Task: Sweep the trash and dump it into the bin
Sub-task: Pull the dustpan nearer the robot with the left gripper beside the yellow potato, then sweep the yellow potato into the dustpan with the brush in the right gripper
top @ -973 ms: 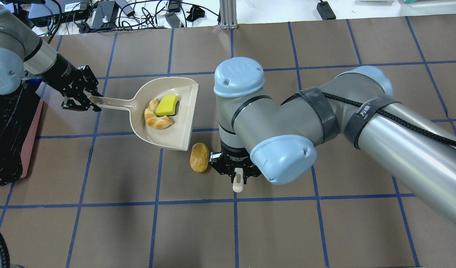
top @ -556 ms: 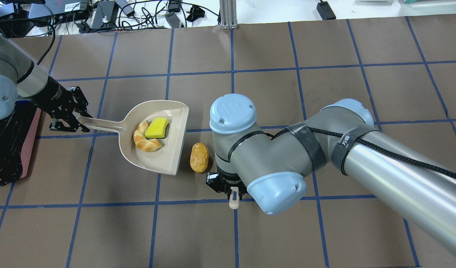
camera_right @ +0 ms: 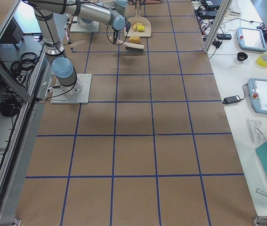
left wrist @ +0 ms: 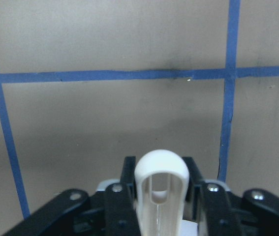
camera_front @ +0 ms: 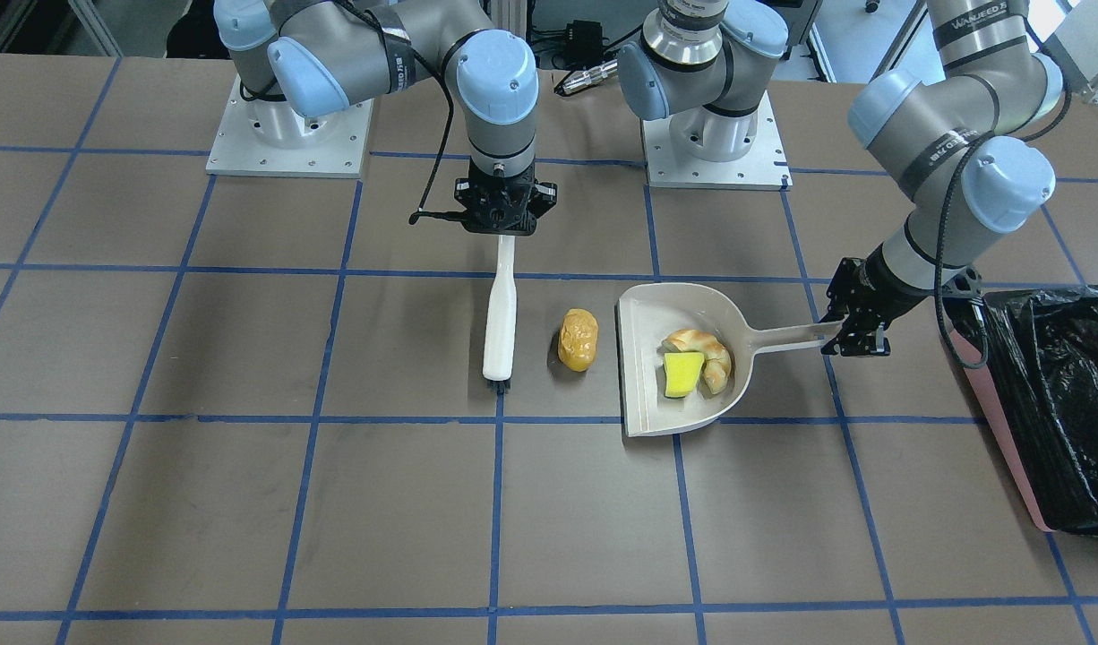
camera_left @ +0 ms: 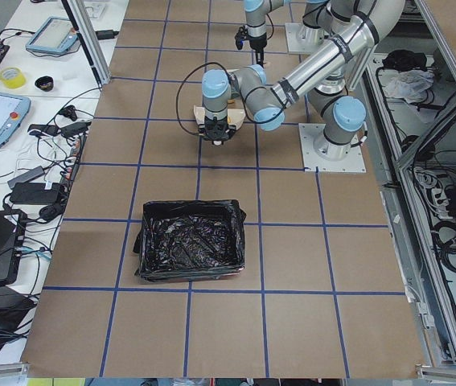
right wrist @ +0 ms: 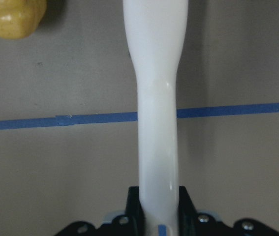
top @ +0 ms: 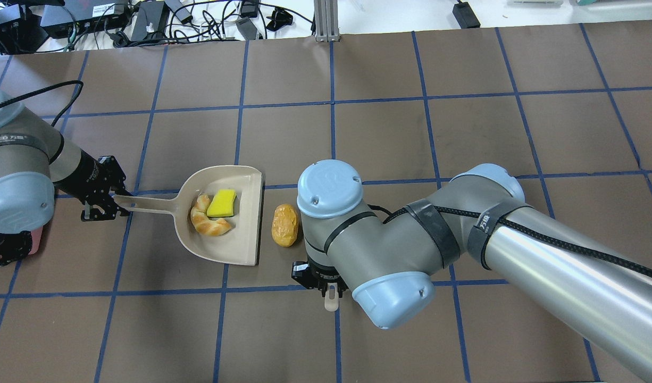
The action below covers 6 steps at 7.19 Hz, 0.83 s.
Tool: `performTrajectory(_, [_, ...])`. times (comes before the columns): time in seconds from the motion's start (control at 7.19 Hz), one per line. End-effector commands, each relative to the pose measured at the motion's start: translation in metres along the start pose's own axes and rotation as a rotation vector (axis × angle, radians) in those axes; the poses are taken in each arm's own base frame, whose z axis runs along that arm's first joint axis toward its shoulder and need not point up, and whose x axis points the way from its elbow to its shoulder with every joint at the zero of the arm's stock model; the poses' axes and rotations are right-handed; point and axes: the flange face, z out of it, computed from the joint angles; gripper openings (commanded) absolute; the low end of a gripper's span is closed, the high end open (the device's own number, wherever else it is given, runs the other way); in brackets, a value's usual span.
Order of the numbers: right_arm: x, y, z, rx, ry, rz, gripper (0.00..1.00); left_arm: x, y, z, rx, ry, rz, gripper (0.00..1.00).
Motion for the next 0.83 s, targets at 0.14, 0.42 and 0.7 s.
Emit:
performTrajectory(0.14, [-0.022, 0.010, 0.011, 0.016, 0.000, 0.019, 0.00, -0.015, 0.021, -0.007, 0.038, 0.011, -0.040, 0.00])
performTrajectory(0.42, [-0.053, 0.005, 0.019, 0.036, -0.012, 0.034, 0.00, -0.031, 0.030, 0.016, 0.054, -0.036, -0.032, 0.00])
performTrajectory(0.7, [-0.075, 0.011, 0.019, 0.022, -0.051, 0.047, 0.00, -0.038, 0.056, 0.028, 0.049, -0.062, -0.014, 0.00])
